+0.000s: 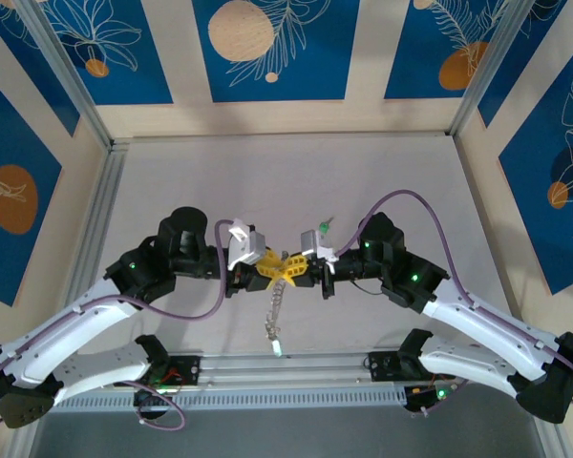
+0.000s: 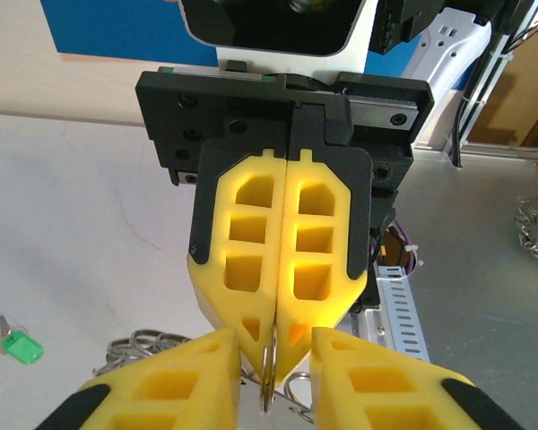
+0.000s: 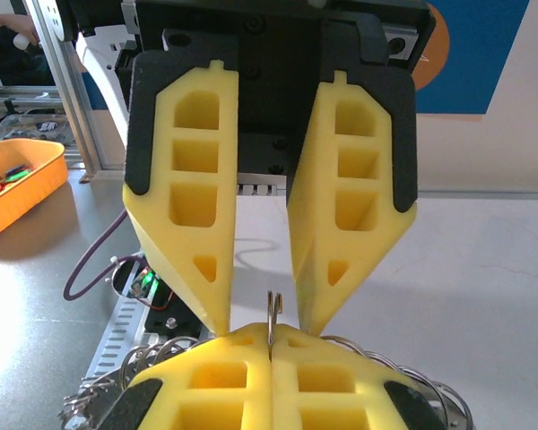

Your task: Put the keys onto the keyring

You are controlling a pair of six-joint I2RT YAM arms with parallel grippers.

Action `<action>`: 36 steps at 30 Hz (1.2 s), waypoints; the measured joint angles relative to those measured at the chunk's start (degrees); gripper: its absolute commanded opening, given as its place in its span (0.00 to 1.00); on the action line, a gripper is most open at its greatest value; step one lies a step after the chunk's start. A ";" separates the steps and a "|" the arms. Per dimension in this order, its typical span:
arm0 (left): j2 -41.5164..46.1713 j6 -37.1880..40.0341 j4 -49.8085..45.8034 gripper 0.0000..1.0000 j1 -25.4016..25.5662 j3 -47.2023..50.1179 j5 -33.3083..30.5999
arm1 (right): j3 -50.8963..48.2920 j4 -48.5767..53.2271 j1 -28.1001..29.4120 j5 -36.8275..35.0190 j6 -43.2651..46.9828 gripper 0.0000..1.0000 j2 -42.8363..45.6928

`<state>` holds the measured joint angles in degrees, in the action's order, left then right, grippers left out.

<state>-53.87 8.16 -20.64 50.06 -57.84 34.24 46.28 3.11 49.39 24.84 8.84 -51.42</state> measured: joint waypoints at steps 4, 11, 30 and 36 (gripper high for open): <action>0.07 -0.04 0.00 0.18 0.00 -0.04 -0.22 | 0.00 -0.02 -0.17 -0.02 0.00 0.00 0.37; 0.22 -0.04 0.00 0.14 0.02 -0.04 -0.28 | -0.15 0.07 -0.33 -0.22 0.28 0.00 1.42; -0.63 1.42 -1.46 0.00 0.11 -0.79 -0.42 | -0.15 0.81 -0.33 -0.55 2.03 0.00 1.70; -0.26 1.42 -1.29 0.00 0.11 -0.70 -1.95 | -0.15 0.04 -0.28 -2.82 2.01 0.35 1.31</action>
<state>-54.13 9.58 -21.93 50.17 -58.54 32.29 46.13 3.16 49.10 22.02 10.85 -50.11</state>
